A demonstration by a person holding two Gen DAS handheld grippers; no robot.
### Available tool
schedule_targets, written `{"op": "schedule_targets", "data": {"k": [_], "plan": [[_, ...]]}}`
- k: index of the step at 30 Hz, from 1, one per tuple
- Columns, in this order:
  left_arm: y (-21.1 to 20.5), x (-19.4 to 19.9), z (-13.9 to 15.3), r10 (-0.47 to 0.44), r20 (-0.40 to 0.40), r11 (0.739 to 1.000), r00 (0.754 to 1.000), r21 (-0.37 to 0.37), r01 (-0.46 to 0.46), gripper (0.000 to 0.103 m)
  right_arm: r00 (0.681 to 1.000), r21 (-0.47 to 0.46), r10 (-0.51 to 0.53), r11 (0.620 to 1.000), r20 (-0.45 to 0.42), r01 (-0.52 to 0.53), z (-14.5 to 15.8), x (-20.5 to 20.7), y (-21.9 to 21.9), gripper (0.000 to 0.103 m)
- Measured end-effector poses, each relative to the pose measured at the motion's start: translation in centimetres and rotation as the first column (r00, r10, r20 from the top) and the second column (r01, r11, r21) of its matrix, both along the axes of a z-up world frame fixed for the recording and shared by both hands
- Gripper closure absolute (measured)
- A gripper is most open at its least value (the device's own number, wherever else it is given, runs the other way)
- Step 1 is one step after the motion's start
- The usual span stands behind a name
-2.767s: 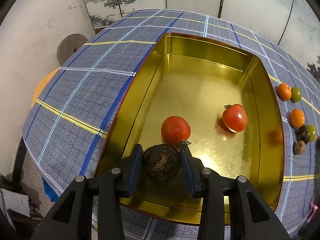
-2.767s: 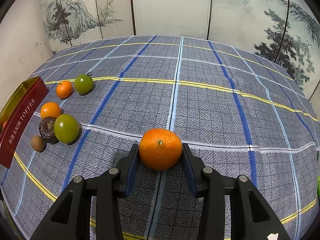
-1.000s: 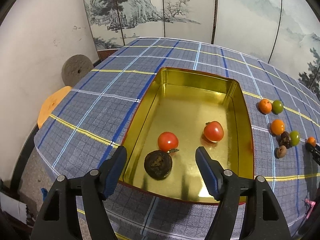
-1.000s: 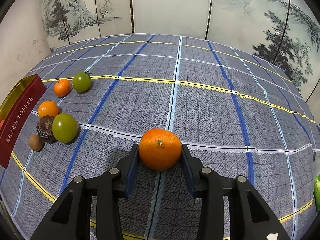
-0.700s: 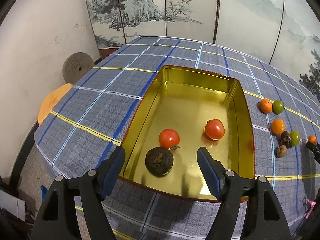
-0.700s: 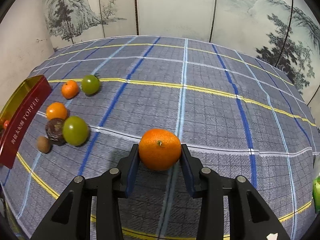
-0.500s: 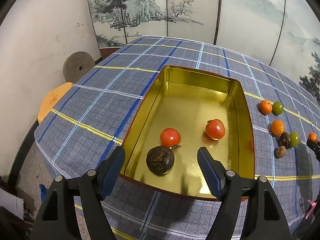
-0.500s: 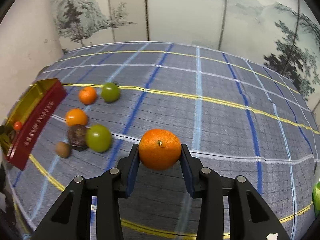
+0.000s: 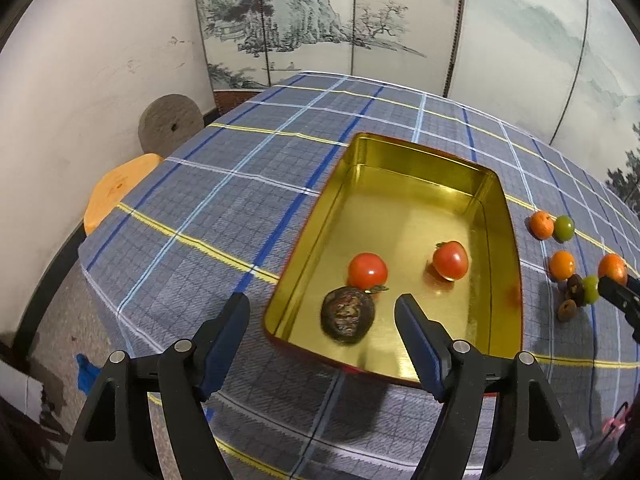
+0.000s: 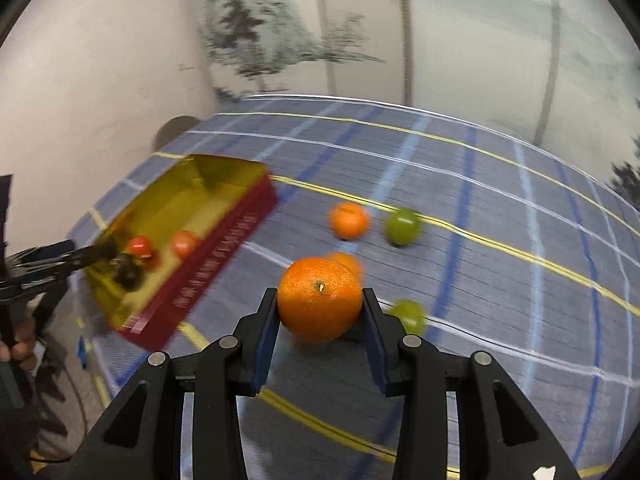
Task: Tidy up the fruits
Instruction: 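Carry the mandarin orange with the right gripper over the gold tin and lower it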
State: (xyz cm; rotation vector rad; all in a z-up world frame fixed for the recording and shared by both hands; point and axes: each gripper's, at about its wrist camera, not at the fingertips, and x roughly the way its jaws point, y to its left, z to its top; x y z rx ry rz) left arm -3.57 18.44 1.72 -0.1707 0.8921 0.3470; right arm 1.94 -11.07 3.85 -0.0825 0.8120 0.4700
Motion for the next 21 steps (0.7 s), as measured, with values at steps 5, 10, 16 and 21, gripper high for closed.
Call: {"op": "schedule_targets", "data": {"k": [5,10,16,21], "plan": [[1.0,-0.8,0.4,0.036,0.012,0.999,0.999,0.005,-0.036,0.028,0.992,0.035,0.124,0.992,0.011,-0.124,0.6,-0.8,4.8,0.066],[1.9,-1.5,0.4,0.067,0.016,0.998,0.998,0.003,-0.067,0.028,0.971,0.026,0.237,0.971,0.018,-0.238,0.7,-1.2,9.9,0.066],[2.9,-2.1,0.1,0.096,0.007,0.995,0.995,-0.005,-0.096,0.028,0.946,-0.021,0.323,0.946,-0.008,-0.323,-0.4,-1.0,14.3,0.066],[3.8,-2.4,-0.2,0.116,-0.001,0.993,0.993,-0.01,-0.116,0.028,0.935,-0.059,0.353,0.933,-0.044,-0.355,-1.9,-0.4,16.6,0.066]]}}
